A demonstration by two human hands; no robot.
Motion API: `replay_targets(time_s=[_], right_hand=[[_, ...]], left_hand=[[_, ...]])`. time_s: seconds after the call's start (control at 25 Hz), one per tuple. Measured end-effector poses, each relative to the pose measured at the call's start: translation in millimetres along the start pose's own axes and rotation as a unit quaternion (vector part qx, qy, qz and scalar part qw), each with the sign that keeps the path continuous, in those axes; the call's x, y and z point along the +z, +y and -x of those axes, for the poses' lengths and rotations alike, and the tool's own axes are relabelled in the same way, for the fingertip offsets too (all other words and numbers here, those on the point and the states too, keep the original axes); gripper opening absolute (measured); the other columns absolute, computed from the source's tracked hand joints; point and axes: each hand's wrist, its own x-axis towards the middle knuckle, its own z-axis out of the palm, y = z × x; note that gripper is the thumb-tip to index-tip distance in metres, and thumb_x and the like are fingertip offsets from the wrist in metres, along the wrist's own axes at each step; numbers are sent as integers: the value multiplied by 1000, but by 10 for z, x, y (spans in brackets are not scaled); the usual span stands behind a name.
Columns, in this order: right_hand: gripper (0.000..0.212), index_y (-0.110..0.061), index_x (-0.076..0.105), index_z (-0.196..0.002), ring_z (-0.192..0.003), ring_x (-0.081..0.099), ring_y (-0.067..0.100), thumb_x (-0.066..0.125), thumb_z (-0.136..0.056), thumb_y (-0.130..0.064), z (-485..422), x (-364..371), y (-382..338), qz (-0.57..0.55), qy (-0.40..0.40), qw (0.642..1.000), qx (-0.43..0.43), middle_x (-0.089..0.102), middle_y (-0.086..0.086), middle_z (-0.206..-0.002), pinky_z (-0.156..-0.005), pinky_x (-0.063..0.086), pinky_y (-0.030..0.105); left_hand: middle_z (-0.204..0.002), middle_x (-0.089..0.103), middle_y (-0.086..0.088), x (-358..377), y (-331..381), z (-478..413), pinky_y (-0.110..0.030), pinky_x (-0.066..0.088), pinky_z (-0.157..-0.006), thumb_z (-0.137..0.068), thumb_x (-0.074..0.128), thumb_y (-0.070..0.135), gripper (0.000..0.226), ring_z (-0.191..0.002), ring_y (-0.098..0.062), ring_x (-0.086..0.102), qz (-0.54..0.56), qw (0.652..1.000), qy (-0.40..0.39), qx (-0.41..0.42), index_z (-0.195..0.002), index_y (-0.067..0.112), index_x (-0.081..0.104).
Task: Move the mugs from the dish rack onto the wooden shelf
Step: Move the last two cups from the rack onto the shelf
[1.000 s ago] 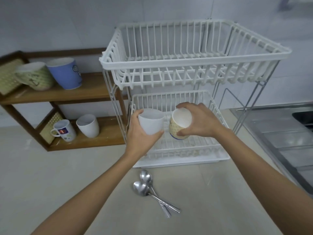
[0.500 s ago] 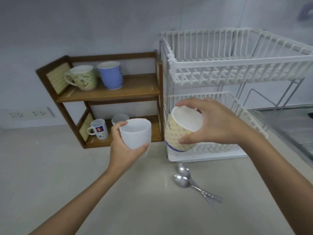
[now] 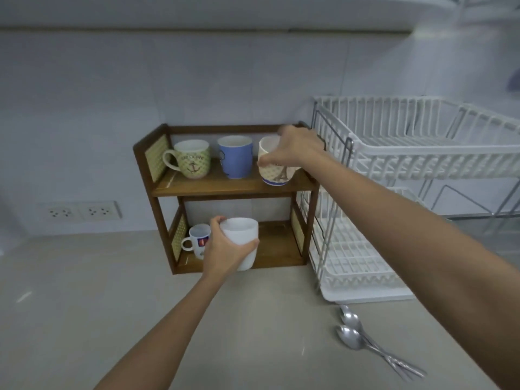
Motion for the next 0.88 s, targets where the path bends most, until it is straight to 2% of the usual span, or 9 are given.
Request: replay_targets(time_s=[0.12,0.24,0.44,0.56,0.64,0.72,0.76,0.8,0.88], right_hand=[[93,-13,45,-130,-128,39,40,71,-57,-64,-430,191,-3,55,-37,997,47,55,14,-130,-91,43,44],[83,-13,52,-120,-117,49,38,71,-58,-64,-739,371,7,84,-55,993,59,60,13,-120,-79,39,37],[71,-11,57,-111,-106,56,36,63,-64,-65,-971,556,130,87,-53,995,12,65,12,-112,-86,35,41],[70,-14,53,-122,-118,50,34,62,-70,-60,-865,612,101,79,-10,996,29,58,12,-126,-93,36,41],[65,-17,47,-131,-127,40,33,64,-75,-46,-550,753,126,14,102,994,40,49,11,-137,-99,37,41],[50,-17,51,-125,-119,45,28,59,-78,-32,9,1114,213,-105,274,956,15,54,9,-129,-94,40,38],[43,-17,54,-120,-112,48,25,56,-78,-27,386,1373,304,-169,309,936,16,57,7,-122,-92,41,37],[38,-16,56,-114,-108,49,24,54,-77,-23,752,1638,374,-229,300,926,22,59,6,-116,-92,41,36],[32,-12,60,-108,-107,53,27,57,-76,-12,1409,2200,581,-277,192,940,59,61,8,-113,-93,42,37]], left_hand=[[-114,48,10,60,-102,-96,-31,46,-78,-44,79,59,96,-101,-14,50,-24,1000,-17,2,-124,37,33],[-114,48,13,109,-194,-162,-27,44,-76,-44,77,65,101,-102,-9,48,-53,998,-28,8,-130,36,33],[-124,56,8,188,-308,-153,-38,53,-80,-41,65,78,107,-111,-18,55,-112,994,-14,7,-134,39,29],[-125,58,1,215,-267,-209,-38,51,-82,-44,66,76,105,-113,-23,56,-126,992,-29,10,-134,35,32],[-127,58,-2,265,-217,-283,-38,49,-82,-48,68,73,104,-114,-26,56,-152,987,-46,5,-137,32,33],[-131,56,-4,339,-168,-402,-39,48,-86,-50,69,72,106,-118,-28,54,-152,986,-63,-16,-140,31,31],[-134,54,-5,427,-146,-435,-41,48,-89,-50,70,72,108,-120,-28,53,-149,986,-75,-25,-142,30,30],[-136,53,-5,476,-118,-473,-41,47,-91,-50,71,71,110,-122,-28,51,-147,985,-80,-28,-143,30,29],[-137,53,-4,654,-79,-520,-41,46,-95,-52,74,67,109,-124,-28,50,-134,986,-98,-26,-144,27,31]])
